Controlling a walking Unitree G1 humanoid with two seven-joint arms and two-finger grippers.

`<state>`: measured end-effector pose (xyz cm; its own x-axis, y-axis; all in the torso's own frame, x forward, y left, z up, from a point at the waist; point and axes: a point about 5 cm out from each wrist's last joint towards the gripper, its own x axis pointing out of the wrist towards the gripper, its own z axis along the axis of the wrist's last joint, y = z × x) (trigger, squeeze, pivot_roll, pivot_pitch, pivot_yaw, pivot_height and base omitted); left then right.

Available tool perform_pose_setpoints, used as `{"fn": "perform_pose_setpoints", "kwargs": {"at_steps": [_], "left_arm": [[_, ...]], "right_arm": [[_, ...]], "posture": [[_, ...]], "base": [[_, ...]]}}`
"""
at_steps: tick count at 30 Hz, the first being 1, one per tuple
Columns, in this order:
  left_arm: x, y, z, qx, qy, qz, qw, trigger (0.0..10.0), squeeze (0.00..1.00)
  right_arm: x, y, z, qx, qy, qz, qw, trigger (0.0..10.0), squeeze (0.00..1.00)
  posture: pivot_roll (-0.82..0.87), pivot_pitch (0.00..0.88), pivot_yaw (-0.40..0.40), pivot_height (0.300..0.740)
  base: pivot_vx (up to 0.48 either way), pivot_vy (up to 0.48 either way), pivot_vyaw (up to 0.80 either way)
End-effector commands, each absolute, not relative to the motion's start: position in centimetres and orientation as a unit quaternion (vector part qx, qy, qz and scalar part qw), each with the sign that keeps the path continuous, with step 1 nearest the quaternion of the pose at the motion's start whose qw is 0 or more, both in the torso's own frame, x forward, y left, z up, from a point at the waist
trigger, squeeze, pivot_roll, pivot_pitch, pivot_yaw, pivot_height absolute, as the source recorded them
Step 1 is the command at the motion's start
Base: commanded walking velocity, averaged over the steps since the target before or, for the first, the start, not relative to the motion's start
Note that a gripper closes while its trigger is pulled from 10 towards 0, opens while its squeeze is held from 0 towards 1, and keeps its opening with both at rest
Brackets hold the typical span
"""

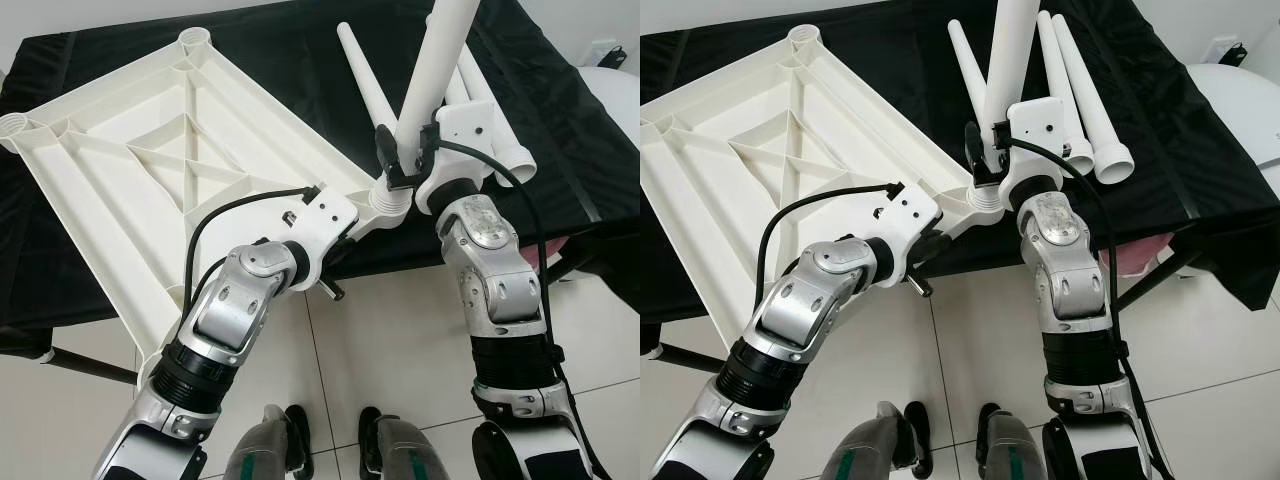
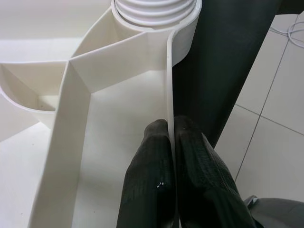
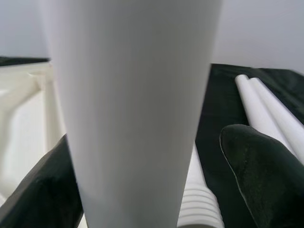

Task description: Building children table

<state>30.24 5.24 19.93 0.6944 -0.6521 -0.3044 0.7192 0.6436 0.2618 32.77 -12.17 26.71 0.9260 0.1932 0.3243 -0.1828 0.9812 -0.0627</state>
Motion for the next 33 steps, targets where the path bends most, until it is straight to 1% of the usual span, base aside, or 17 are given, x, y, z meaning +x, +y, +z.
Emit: {"fn": "perform_pose_setpoints", "kwargs": {"at_steps": [1,2,3,5,7,8,10,11,13,18,20,21,24,26,28,29,33], "left_arm": [[30.1,5.8,19.1,0.185,0.113,-0.372,0.903,10.0,0.0],[30.1,5.8,19.1,0.185,0.113,-0.372,0.903,10.0,0.0],[30.1,5.8,19.1,0.185,0.113,-0.372,0.903,10.0,0.0],[30.1,5.8,19.1,0.185,0.113,-0.372,0.903,10.0,0.0],[30.1,5.7,19.0,0.185,0.113,-0.372,0.903,10.0,0.0],[30.1,5.7,19.0,0.185,0.113,-0.372,0.903,10.0,0.0],[30.1,5.7,19.0,0.184,0.113,-0.373,0.902,10.0,0.0],[30.1,5.7,19.0,0.184,0.113,-0.373,0.902,10.0,0.0],[30.0,5.6,19.0,0.184,0.113,-0.374,0.902,10.0,0.0],[30.0,5.6,18.9,0.184,0.114,-0.375,0.901,10.0,0.0],[30.0,5.6,18.9,0.184,0.114,-0.376,0.901,10.0,0.0],[30.0,5.6,18.9,0.185,0.114,-0.376,0.901,10.0,0.0],[30.0,5.7,18.9,0.185,0.114,-0.376,0.901,10.0,0.0],[30.0,5.7,18.9,0.186,0.115,-0.375,0.901,10.0,0.0],[30.0,5.7,18.9,0.186,0.115,-0.375,0.901,10.0,0.0],[30.0,5.6,19.0,0.186,0.114,-0.376,0.9,10.0,0.0],[30.1,5.6,19.0,0.185,0.114,-0.376,0.901,10.0,0.0]], "right_arm": [[32.6,-13.6,27.2,0.006,-0.179,0.095,0.979,10.0,0.38],[32.6,-13.6,27.2,0.006,-0.179,0.095,0.979,10.0,0.38],[32.6,-13.6,27.1,0.009,-0.177,0.107,0.978,10.0,0.0],[32.6,-13.6,27.1,0.009,-0.177,0.107,0.978,10.0,0.0],[32.8,-14.2,26.7,0.015,-0.166,0.158,0.973,10.0,0.0],[32.8,-14.2,26.7,0.015,-0.166,0.158,0.973,10.0,0.0],[33.1,-15.2,26.0,0.022,-0.14,0.212,0.967,10.0,0.0],[33.1,-15.2,26.0,0.022,-0.14,0.212,0.967,10.0,0.0],[33.3,-16.1,25.4,0.017,-0.133,0.246,0.96,10.0,0.0],[33.8,-17.3,24.0,-0.004,-0.111,0.271,0.956,10.0,0.0],[33.8,-17.3,23.7,-0.007,-0.104,0.283,0.953,10.0,0.0],[33.8,-17.2,23.2,-0.014,-0.092,0.311,0.946,10.0,0.0],[33.7,-17.2,23.1,-0.016,-0.089,0.32,0.943,10.0,0.0],[33.7,-17.2,22.8,-0.024,-0.083,0.352,0.932,10.0,0.0],[33.7,-17.2,22.8,-0.024,-0.083,0.352,0.932,10.0,0.0],[33.8,-17.2,22.6,-0.031,-0.081,0.374,0.923,10.0,0.0],[34.1,-17.3,22.7,-0.045,-0.088,0.385,0.917,10.0,0.0]], "posture": [[-0.1,0.207,0.057,0.74],[-0.1,0.207,0.057,0.74],[-0.1,0.207,0.057,0.74],[-0.1,0.207,0.057,0.74],[-0.1,0.202,0.055,0.74],[-0.1,0.202,0.055,0.74],[-0.1,0.202,0.055,0.74],[-0.1,0.202,0.055,0.74],[-0.1,0.202,0.055,0.74],[-0.1,0.196,0.055,0.74],[-0.1,0.196,0.055,0.74],[-0.1,0.193,0.056,0.74],[-0.1,0.193,0.056,0.74],[-0.1,0.191,0.058,0.74],[-0.1,0.191,0.058,0.74],[-0.1,0.195,0.06,0.74],[-0.1,0.199,0.059,0.74]], "base": [[0.0,0.0,0.0],[0.0,0.0,0.0],[0.0,0.0,0.0],[0.0,0.0,0.0],[0.0,0.0,0.0],[0.0,0.0,0.0],[0.0,0.0,0.0],[0.0,0.0,0.0],[0.0,0.0,0.0],[0.0,0.0,0.0],[0.0,0.0,0.0],[0.0,0.0,0.0],[0.0,0.0,0.0],[0.0,0.0,0.0],[0.0,0.0,0.0],[0.0,0.0,0.0],[0.0,0.0,0.0]]}}
